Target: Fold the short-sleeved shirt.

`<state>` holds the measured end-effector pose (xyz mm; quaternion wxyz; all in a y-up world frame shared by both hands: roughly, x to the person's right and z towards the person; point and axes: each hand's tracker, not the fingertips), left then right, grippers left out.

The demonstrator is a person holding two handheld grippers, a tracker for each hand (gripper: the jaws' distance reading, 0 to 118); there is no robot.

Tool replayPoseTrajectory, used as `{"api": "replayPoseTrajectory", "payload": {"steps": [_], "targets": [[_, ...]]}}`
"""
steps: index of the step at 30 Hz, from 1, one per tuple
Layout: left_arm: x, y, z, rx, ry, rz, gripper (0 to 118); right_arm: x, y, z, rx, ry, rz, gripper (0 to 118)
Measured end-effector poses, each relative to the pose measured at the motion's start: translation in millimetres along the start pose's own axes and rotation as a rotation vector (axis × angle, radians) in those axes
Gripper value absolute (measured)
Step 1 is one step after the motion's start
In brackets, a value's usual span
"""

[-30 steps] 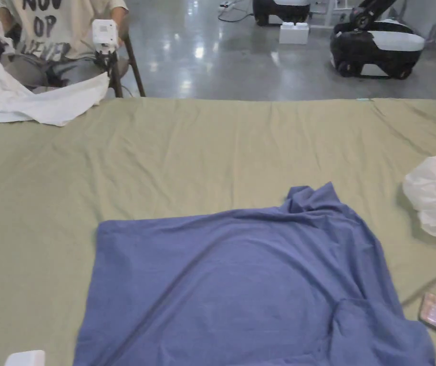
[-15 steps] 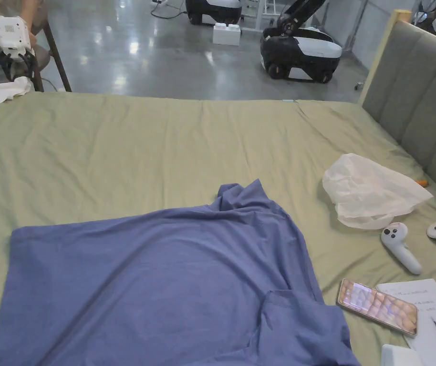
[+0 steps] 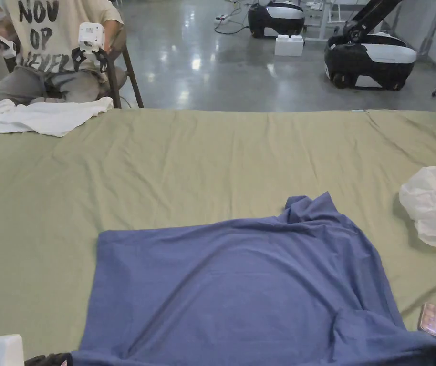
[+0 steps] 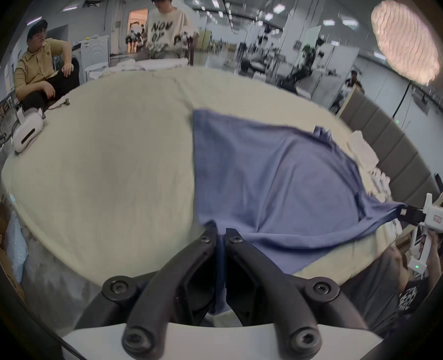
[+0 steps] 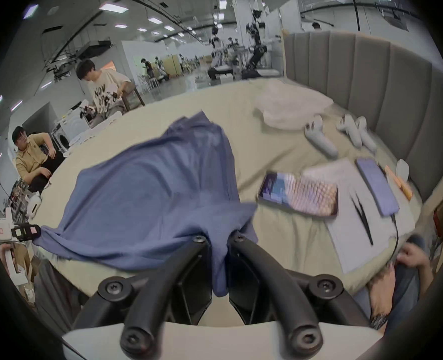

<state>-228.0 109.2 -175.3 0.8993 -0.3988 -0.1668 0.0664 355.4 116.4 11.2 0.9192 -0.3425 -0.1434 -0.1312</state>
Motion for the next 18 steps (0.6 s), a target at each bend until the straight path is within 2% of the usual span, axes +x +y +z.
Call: {"api": "replayPoseTrajectory", "payload": {"steps": [3, 6, 11, 15, 18], "targets": [[-9, 28, -17, 0.033, -0.034, 0.070, 2, -4, 34, -24, 0.032, -0.007, 0.008, 6], [-12, 54, -45, 0.060, -0.021, 0.028, 2, -13, 67, -57, 0.040, 0.002, 0.001, 6], [-22, 96, -94, 0.078, -0.010, 0.070, 2, -30, 108, -115, 0.028, -0.028, 0.073, 6], [-24, 113, -132, 0.049, 0.031, 0.075, 2, -45, 127, -162, -0.058, -0.055, 0.159, 6], [-25, 113, -156, 0.011, 0.065, 0.068, 3, -48, 129, -195, -0.125, -0.072, 0.171, 7]]}}
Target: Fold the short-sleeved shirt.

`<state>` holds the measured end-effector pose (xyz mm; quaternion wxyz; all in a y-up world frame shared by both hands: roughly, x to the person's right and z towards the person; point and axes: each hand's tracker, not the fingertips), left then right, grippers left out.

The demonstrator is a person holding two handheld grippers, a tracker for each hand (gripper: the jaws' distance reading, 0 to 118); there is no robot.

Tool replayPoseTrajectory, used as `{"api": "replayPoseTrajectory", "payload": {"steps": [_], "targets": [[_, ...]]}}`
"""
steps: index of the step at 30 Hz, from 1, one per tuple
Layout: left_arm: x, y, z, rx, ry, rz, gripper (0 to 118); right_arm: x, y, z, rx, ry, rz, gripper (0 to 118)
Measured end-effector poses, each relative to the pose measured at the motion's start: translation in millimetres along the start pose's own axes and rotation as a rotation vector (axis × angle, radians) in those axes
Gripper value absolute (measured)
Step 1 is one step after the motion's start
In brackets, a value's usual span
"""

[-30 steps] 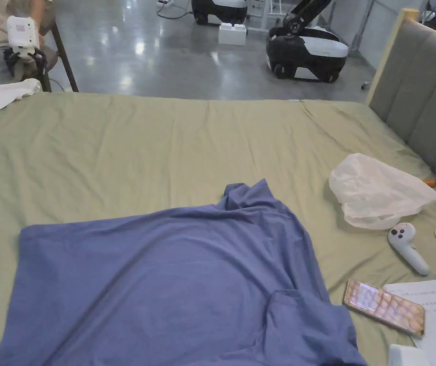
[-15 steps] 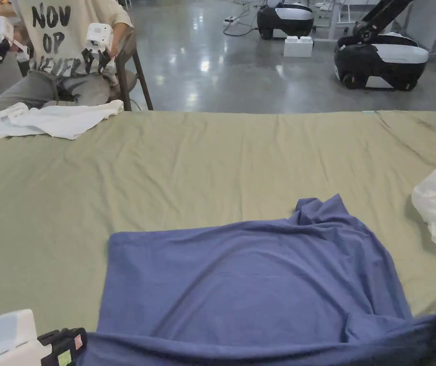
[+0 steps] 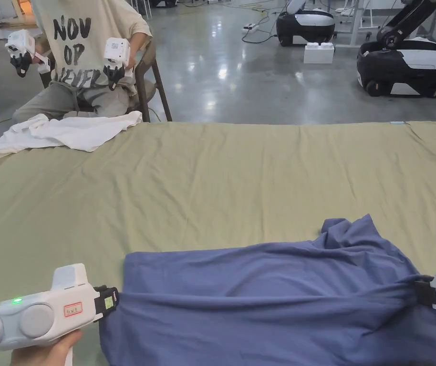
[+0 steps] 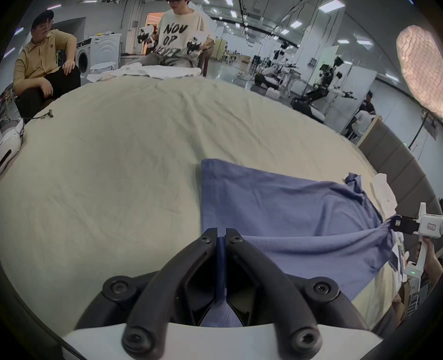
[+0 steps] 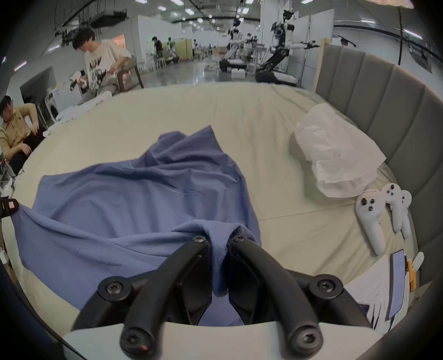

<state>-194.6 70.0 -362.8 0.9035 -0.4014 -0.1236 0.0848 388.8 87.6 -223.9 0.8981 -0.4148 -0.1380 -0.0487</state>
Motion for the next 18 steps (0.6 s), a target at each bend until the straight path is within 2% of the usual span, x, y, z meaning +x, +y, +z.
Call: {"api": "replayPoseTrajectory", "payload": {"steps": [1, 3, 4, 5, 6, 7, 11, 15, 18], "targets": [[0, -3, -5, 0.002, 0.004, 0.001, 13, -1, 0, -8, -0.024, 0.005, -0.006, 13], [-2, -5, -16, -0.015, 0.009, -0.003, 22, -2, -3, -18, -0.033, -0.004, -0.006, 16], [-2, -7, -18, -0.026, 0.029, 0.001, 36, -2, -4, -22, -0.049, -0.011, -0.003, 27], [-3, -9, -19, -0.033, 0.051, 0.006, 61, -2, -5, -23, -0.050, -0.012, -0.003, 45], [-4, -10, -18, -0.019, 0.055, 0.008, 81, 1, -7, -25, -0.049, -0.012, -0.006, 66], [-6, -11, -14, 0.004, 0.059, 0.009, 83, 3, -8, -22, -0.044, -0.012, -0.010, 70], [-5, -7, 24, 0.136, 0.054, -0.005, 83, 11, -10, 4, 0.049, 0.004, -0.022, 70], [12, -9, 95, 0.272, -0.020, -0.051, 83, 10, -25, 69, 0.224, 0.055, -0.056, 70], [35, -19, 145, 0.369, 0.009, -0.140, 83, 6, -50, 114, 0.332, 0.115, -0.097, 69]]}}
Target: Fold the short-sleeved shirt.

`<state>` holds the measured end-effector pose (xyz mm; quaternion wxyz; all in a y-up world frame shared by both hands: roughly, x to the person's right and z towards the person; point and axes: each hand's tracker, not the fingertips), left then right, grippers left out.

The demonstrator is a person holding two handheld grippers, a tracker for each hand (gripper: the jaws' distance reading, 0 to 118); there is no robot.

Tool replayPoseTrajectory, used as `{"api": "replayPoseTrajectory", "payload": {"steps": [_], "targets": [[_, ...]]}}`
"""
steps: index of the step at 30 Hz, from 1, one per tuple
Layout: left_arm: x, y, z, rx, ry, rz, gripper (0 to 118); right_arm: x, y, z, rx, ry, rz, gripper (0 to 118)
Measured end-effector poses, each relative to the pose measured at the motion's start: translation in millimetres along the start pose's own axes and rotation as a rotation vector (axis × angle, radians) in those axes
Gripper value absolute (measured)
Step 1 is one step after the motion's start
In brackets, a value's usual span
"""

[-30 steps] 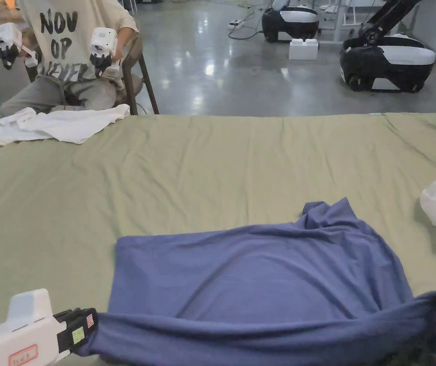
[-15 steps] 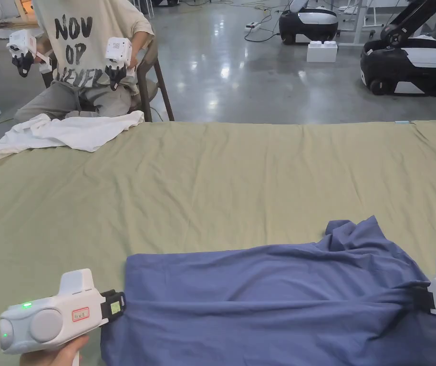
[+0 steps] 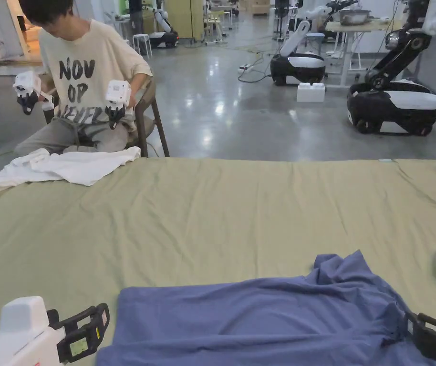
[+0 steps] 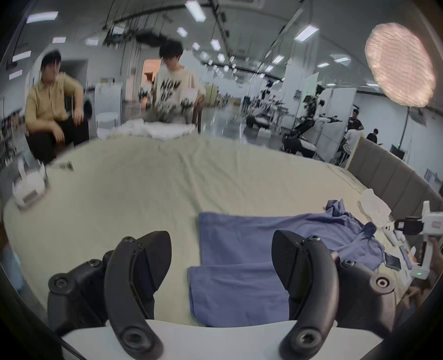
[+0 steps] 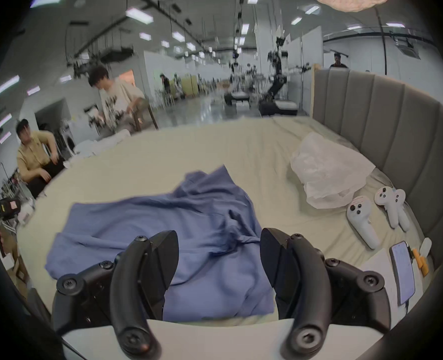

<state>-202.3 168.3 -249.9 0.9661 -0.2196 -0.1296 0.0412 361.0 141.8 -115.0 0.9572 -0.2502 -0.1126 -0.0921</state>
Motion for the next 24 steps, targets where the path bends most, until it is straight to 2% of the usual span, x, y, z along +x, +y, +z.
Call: {"api": "replayPoseTrajectory", "payload": {"steps": [4, 7, 8, 10, 12, 13, 16, 18, 24], "targets": [[38, 3, 64, 0.156, 0.005, -0.109, 82, -28, -17, 64, 0.115, 0.036, 0.015, 68], [58, 2, 94, 0.164, -0.035, -0.072, 76, -46, -25, 98, 0.151, 0.031, 0.030, 56], [63, -1, 103, 0.199, -0.048, -0.056, 69, -53, -26, 107, 0.166, 0.037, 0.038, 49], [72, -6, 124, 0.246, -0.075, -0.067, 40, -61, -27, 127, 0.212, 0.056, 0.032, 25], [84, -11, 140, 0.267, -0.052, -0.089, 20, -67, -28, 142, 0.230, 0.083, 0.013, 11], [88, -12, 145, 0.259, -0.050, -0.108, 15, -70, -28, 149, 0.235, 0.081, 0.015, 5], [94, -16, 158, 0.244, -0.054, -0.125, 9, -76, -28, 163, 0.249, 0.076, 0.035, 1], [95, -18, 167, 0.243, -0.049, -0.128, 0, -76, -28, 167, 0.253, 0.077, 0.038, 0], [91, -17, 177, 0.235, -0.039, -0.129, 0, -76, -26, 167, 0.262, 0.066, 0.057, 0]]}}
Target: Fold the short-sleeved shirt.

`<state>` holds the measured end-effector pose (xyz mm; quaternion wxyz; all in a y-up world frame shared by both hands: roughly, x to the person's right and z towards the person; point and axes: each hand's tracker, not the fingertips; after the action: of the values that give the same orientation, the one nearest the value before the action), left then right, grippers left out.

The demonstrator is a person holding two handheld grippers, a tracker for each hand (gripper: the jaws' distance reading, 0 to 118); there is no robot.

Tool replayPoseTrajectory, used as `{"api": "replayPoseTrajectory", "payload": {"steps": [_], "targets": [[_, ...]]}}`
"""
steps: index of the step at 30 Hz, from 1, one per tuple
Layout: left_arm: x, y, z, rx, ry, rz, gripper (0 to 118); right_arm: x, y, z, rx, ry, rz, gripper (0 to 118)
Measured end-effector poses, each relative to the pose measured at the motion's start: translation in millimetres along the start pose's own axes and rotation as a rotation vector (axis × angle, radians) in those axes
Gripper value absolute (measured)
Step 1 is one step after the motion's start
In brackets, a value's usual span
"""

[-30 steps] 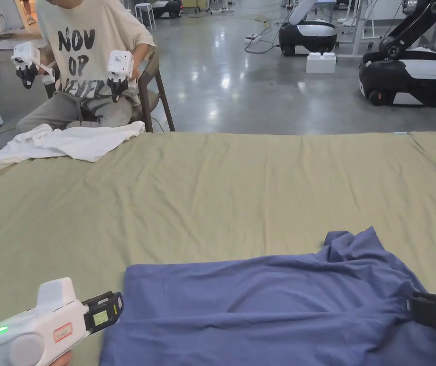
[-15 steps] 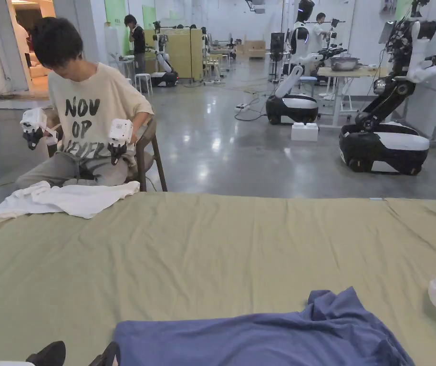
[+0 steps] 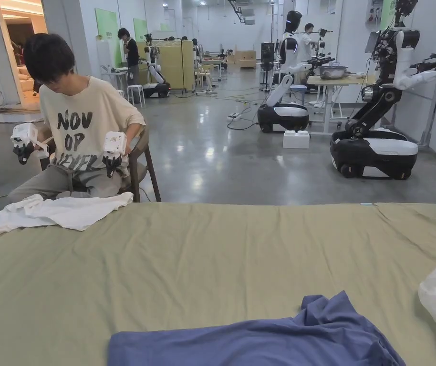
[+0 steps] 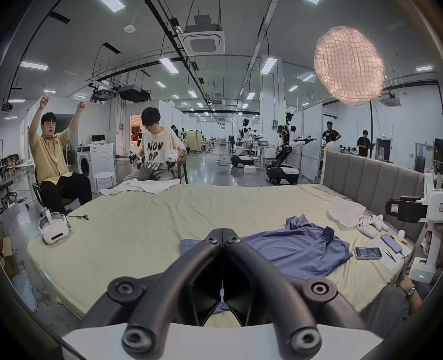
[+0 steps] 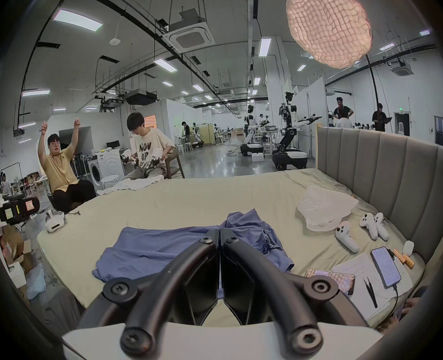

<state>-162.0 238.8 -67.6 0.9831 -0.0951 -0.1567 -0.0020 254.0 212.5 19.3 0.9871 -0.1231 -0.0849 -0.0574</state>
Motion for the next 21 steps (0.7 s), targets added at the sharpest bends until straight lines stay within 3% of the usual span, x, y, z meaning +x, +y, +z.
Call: {"api": "replayPoseTrajectory", "payload": {"steps": [9, 11, 12, 13, 21], "targets": [[-46, -36, -45, -0.150, -0.009, 0.300, 4, 0, -10, 0, -0.057, 0.018, -0.025, 0], [-57, -58, -65, -0.216, 0.021, 0.339, 33, 0, -15, 1, -0.070, 0.023, -0.038, 0], [-62, -69, -75, -0.242, 0.031, 0.325, 62, 1, -17, 2, -0.082, 0.024, -0.045, 0], [-65, -80, -85, -0.280, 0.047, 0.320, 76, 3, -20, 3, -0.093, 0.026, -0.048, 0], [-84, -166, -159, -0.538, 0.116, 0.399, 79, 22, -43, 6, -0.174, -0.017, -0.120, 0]]}}
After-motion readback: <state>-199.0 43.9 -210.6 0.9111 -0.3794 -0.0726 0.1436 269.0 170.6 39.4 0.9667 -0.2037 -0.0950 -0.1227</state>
